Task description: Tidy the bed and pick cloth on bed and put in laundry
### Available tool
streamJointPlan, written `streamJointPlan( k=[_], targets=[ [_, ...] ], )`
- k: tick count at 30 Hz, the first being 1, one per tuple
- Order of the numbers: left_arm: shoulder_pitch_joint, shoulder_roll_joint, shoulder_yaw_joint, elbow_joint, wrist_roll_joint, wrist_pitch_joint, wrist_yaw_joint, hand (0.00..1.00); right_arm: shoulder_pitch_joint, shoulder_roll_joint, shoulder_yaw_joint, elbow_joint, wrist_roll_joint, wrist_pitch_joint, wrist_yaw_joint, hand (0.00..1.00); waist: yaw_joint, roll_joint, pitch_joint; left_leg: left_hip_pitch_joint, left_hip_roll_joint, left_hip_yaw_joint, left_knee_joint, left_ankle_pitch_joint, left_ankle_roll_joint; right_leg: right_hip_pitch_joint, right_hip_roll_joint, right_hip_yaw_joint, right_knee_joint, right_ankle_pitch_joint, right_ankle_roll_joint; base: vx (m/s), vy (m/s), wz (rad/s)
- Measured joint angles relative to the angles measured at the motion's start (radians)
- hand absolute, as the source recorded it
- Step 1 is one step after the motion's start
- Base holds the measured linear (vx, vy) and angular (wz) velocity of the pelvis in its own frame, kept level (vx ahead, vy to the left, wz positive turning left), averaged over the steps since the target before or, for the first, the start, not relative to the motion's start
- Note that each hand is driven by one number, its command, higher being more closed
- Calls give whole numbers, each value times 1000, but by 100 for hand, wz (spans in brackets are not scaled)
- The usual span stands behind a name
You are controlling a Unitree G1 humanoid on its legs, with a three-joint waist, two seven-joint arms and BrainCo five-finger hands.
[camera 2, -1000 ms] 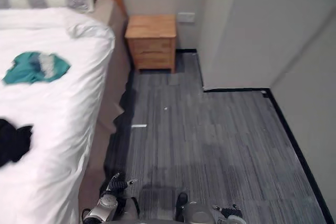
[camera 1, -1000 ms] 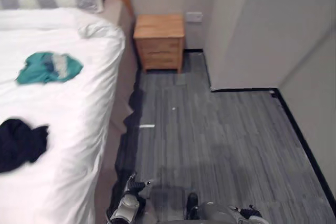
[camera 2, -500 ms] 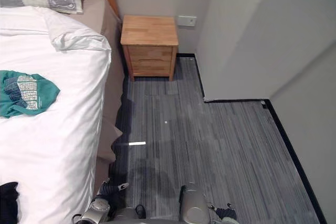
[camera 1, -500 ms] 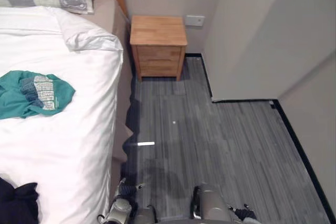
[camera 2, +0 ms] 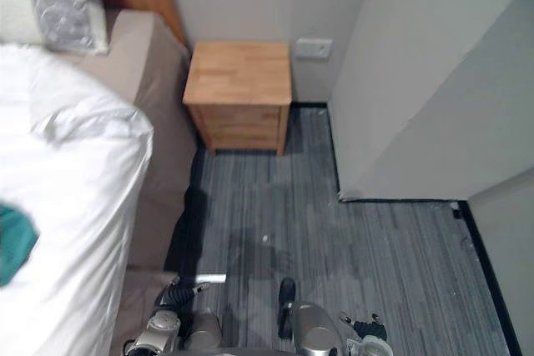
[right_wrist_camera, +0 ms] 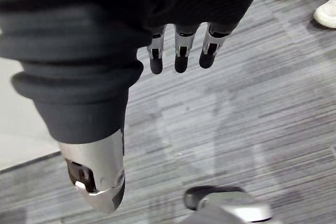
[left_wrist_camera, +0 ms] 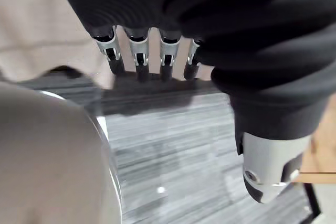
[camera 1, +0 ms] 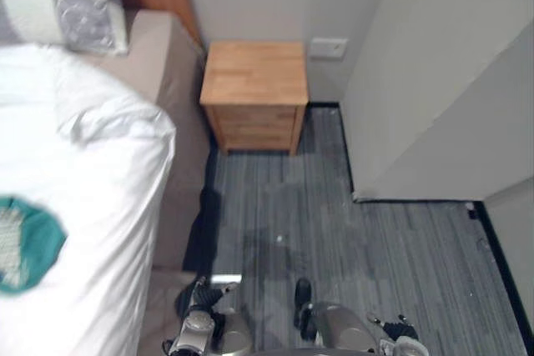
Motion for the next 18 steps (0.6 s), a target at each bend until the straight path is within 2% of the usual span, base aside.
streamJointPlan(
  k=[1, 2, 3, 4, 5, 7, 8, 9, 10, 11, 12, 13, 14, 15, 16, 17, 18],
  targets=[
    [-2, -2, 2, -13, -9, -2, 10, 0, -18, -2, -2, 9, -9, 3, 0, 0, 18, -8, 3, -23, -6, 41, -153, -16, -8, 31, -8, 18, -25, -3, 13, 475, 14, -81],
    [-5, -6, 2, -16, -16, -1, 16, 0, -36, -2, -2, 20, -12, 3, 0, 0, 21, -12, 5, -28, -28, 67, -328, -17, -8, 60, -23, 30, -52, -12, 28, 453, 62, -75],
    [-5, -13, -1, -14, -22, 0, 19, 0, -47, -1, 1, 22, -20, 3, 1, 0, 19, -6, 0, -24, -61, 98, -546, -9, -9, 81, -36, 35, -74, -23, 47, 341, 96, -41],
    [-4, -19, -6, -12, -25, 1, 20, 0, -50, -2, 6, 21, -22, 2, 2, 0, 20, 0, -4, -20, -75, 122, -661, 12, -8, 85, -41, 34, -84, -30, 57, 415, 186, -24],
    [-5, -28, -16, 6, -33, 0, 23, 0, -52, -7, 23, 21, -41, 2, 3, 0, 25, 19, -16, -20, -89, 190, -794, 153, 102, 105, -52, 18, -92, -52, 84, 531, 244, 2],
    [-9, -11, -23, 6, -34, 0, 28, 0, -57, 21, 36, 20, -61, 1, 3, 0, 36, -32, -43, -17, -123, 342, -812, 165, 123, 119, -113, -49, -94, -68, 112, 494, 211, 55],
    [-7, -8, -28, 10, -34, 2, 31, 0, -48, 40, 37, 23, -78, 3, 3, 0, 41, -54, -59, -6, -147, 421, -818, 150, 166, 140, -141, -113, -95, -74, 123, 435, 158, 129],
    [-5, -10, -25, 15, -35, 2, 31, 0, -44, 43, 50, 29, -98, 3, 7, 0, 45, -60, -62, 7, -187, 398, -829, 114, 199, 171, -152, -167, -81, -73, 155, 442, 170, 143],
    [-3, -12, -24, 13, -35, 2, 32, 0, -49, 42, 62, 37, -106, 3, 11, 0, 48, -61, -64, 21, -197, 379, -839, 91, 207, 173, -162, -197, -25, -87, 182, 445, 188, 139],
    [5, -17, -15, 14, -37, 3, 32, 0, -64, 35, 71, 47, -123, 2, 19, 0, 51, -59, -64, 53, -223, 339, -862, 77, 206, 126, -196, -223, 169, -109, 215, 416, 202, 130],
    [17, -17, -14, 13, -43, 2, 34, 0, -72, 30, 80, 45, -137, 1, 23, 0, 48, -58, -66, 95, -254, 280, -901, 75, 207, 32, -241, -229, 443, -68, 225, 407, 190, 136],
    [19, -17, -17, 14, -44, 4, 33, 0, -71, 29, 84, 42, -135, -1, 24, 0, 45, -61, -66, 125, -270, 237, -929, 74, 207, -44, -272, -193, 629, 30, 217, 387, 119, 156],
    [22, -11, -28, 23, -48, 6, 34, 0, -76, 24, 92, 32, -135, -2, 23, 0, 39, -60, -63, 162, -287, 177, -948, 69, 210, -128, -274, -114, 796, 7, 219, 400, 12, 190],
    [22, -1, -36, 37, -54, 7, 36, 0, -78, 10, 109, 31, -135, -3, 23, 0, 35, -62, -63, 191, -298, 101, -955, 63, 213, -174, -263, -81, 855, -68, 204, 487, -59, 208],
    [23, 4, -37, 46, -58, 7, 37, 0, -77, 0, 116, 32, -135, -3, 22, 0, 31, -61, -62, 210, -308, 41, -958, 63, 213, -196, -257, -72, 841, -106, 192, 420, -88, 230],
    [27, 11, -37, 46, -65, 7, 38, 0, -76, -8, 116, 33, -135, -3, 21, 0, 24, -59, -61, 231, -319, -41, -963, 60, 208, -204, -246, -65, 762, -145, 177, 410, -140, 232],
    [31, 16, -35, 46, -68, 7, 39, 0, -75, -13, 116, 34, -135, 0, 21, 0, 18, -57, -60, 249, -324, -118, -967, 55, 199, -205, -221, -28, 638, -171, 180, 389, -199, 249]
  ],
)
